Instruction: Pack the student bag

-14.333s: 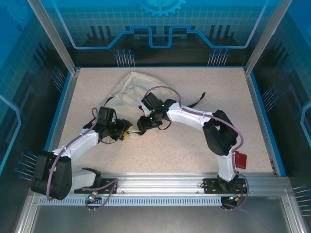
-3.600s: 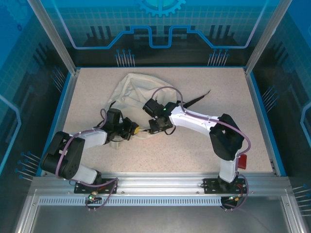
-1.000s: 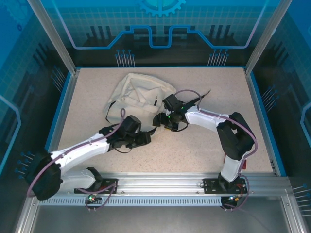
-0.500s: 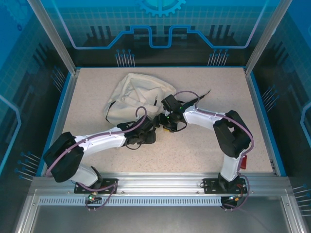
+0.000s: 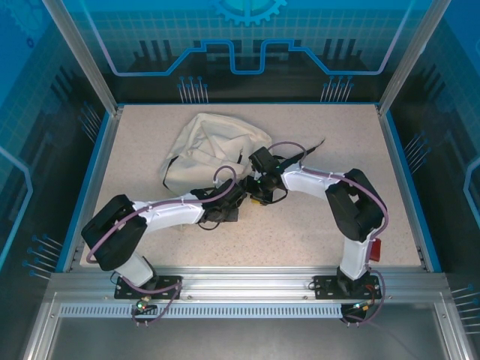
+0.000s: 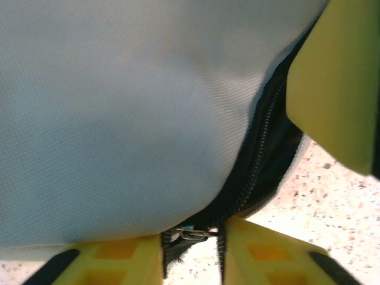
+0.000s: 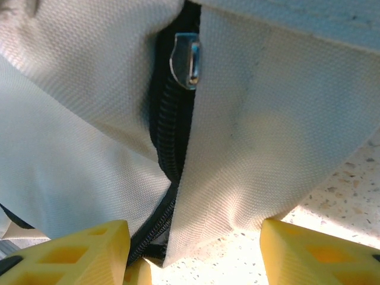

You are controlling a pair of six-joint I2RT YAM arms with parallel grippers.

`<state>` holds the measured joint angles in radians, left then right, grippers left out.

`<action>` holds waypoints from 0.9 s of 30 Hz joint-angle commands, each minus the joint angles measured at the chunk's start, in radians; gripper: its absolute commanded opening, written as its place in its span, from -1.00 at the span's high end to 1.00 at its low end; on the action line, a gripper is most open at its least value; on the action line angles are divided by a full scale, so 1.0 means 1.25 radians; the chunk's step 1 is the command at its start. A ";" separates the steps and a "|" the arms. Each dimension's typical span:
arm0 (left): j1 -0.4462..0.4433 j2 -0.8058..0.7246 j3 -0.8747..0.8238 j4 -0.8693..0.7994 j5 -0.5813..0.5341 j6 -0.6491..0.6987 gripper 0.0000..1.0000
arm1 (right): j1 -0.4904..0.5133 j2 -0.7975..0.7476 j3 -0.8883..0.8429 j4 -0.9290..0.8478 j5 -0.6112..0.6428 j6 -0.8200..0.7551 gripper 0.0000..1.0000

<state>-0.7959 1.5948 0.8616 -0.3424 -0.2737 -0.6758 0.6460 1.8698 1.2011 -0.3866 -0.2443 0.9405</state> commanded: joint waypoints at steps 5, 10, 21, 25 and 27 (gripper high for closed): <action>-0.005 0.000 0.016 -0.015 -0.046 0.019 0.74 | -0.008 0.029 0.029 0.000 0.002 0.007 -0.12; -0.004 -0.038 -0.005 -0.039 -0.033 0.024 0.93 | -0.009 0.035 0.041 -0.018 0.044 0.001 -0.01; 0.006 -0.080 -0.013 -0.128 -0.053 0.023 1.00 | -0.003 0.060 0.076 -0.090 0.166 -0.015 0.73; 0.018 -0.094 -0.028 -0.161 -0.061 -0.003 1.00 | 0.002 0.065 0.088 -0.125 0.215 -0.022 0.94; 0.028 -0.100 -0.036 -0.175 -0.061 -0.014 1.00 | 0.004 0.069 0.099 -0.147 0.240 -0.027 1.00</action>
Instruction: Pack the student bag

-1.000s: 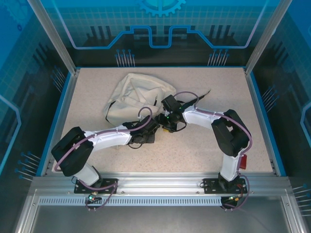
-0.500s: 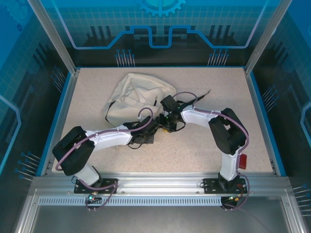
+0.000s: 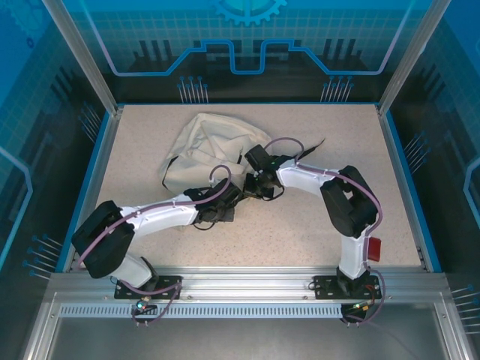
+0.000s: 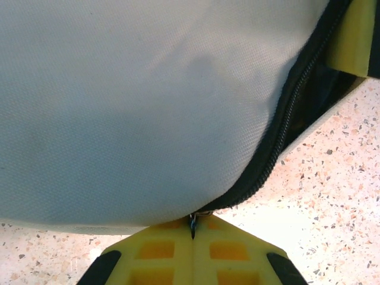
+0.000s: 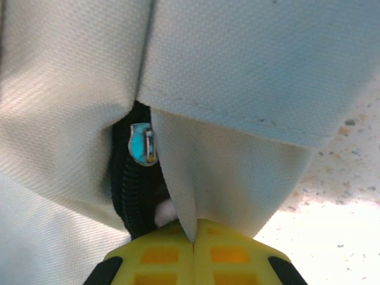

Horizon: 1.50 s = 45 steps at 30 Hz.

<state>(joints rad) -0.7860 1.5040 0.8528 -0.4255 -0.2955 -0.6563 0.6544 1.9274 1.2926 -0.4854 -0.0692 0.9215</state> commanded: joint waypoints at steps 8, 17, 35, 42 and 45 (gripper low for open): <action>0.055 -0.049 -0.034 -0.138 -0.030 -0.042 1.00 | -0.002 0.021 0.034 -0.107 0.169 -0.016 1.00; 0.105 -0.083 -0.046 -0.127 0.048 0.011 1.00 | -0.009 0.003 0.023 -0.130 0.222 -0.014 1.00; 0.070 -0.079 -0.126 0.114 0.180 0.061 0.02 | 0.019 0.011 0.009 0.014 -0.006 -0.083 1.00; 0.059 -0.039 -0.147 0.216 0.136 0.080 0.15 | 0.019 0.013 0.013 0.013 -0.010 -0.081 1.00; 0.059 -0.016 -0.146 0.239 0.136 0.078 0.28 | 0.019 0.013 0.013 0.013 -0.009 -0.079 1.00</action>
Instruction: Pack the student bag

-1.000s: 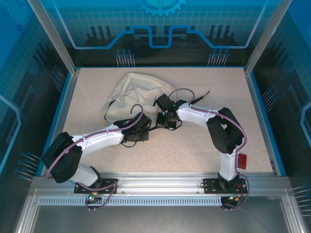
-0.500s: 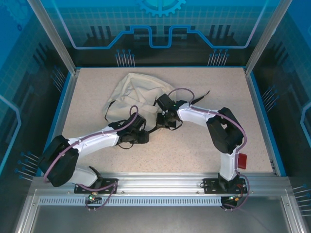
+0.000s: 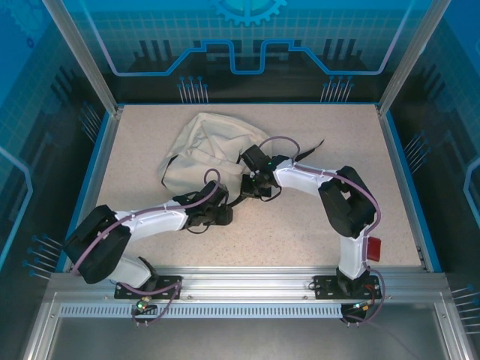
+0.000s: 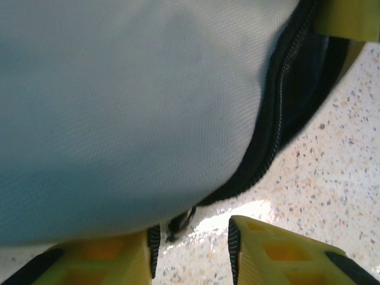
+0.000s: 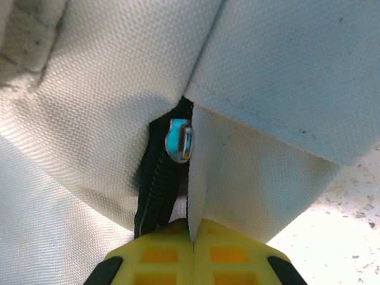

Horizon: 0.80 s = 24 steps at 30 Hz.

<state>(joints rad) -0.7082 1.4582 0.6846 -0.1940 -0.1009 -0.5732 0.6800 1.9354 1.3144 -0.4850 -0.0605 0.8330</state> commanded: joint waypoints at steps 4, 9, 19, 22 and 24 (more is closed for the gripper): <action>-0.004 0.031 -0.006 0.036 -0.046 0.011 0.68 | -0.003 0.003 -0.005 0.002 0.001 -0.004 1.00; -0.002 -0.038 -0.021 -0.044 -0.072 0.022 1.00 | -0.012 -0.003 -0.001 -0.076 0.113 0.011 1.00; 0.050 -0.028 -0.029 -0.161 -0.076 -0.016 1.00 | -0.045 -0.017 -0.022 -0.145 0.265 0.027 1.00; 0.062 -0.038 -0.030 -0.166 -0.049 -0.005 1.00 | -0.047 -0.014 -0.020 -0.165 0.301 0.036 1.00; 0.066 -0.052 -0.026 -0.179 -0.034 0.001 1.00 | -0.048 -0.015 -0.021 -0.170 0.319 0.038 1.00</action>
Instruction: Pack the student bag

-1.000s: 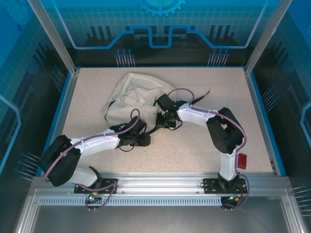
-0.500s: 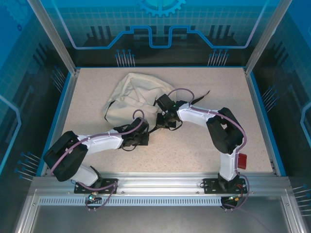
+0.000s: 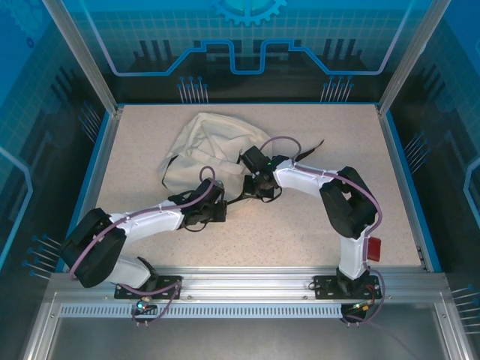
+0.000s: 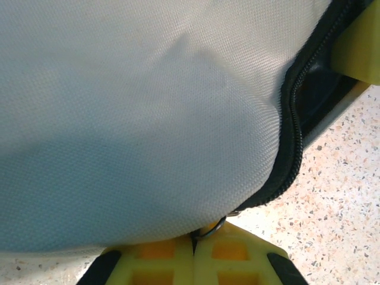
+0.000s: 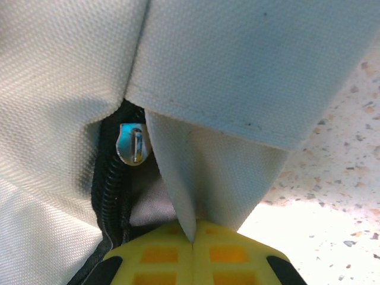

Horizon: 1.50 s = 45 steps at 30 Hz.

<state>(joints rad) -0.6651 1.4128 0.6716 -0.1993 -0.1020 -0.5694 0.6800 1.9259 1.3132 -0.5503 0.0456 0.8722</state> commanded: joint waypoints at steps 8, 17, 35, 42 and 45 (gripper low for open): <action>0.057 -0.050 -0.006 -0.203 0.007 0.016 1.00 | -0.046 -0.018 -0.021 -0.118 0.255 -0.002 1.00; 0.075 -0.097 -0.012 -0.166 0.111 0.039 1.00 | -0.046 -0.057 -0.051 -0.040 0.181 -0.056 1.00; 0.074 -0.003 0.072 -0.099 0.338 0.021 1.00 | -0.013 -0.172 -0.146 0.084 -0.207 0.099 0.24; 0.073 0.019 0.088 -0.119 0.352 0.023 1.00 | -0.004 -0.111 -0.111 0.090 -0.246 0.104 0.26; 0.074 0.027 0.091 -0.124 0.351 0.024 1.00 | 0.001 -0.106 -0.105 0.103 -0.251 0.106 0.25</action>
<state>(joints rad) -0.5777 1.4334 0.7540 -0.3115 0.2867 -0.5434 0.6632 1.7748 1.1542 -0.4236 -0.2329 0.9882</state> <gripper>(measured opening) 0.068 0.374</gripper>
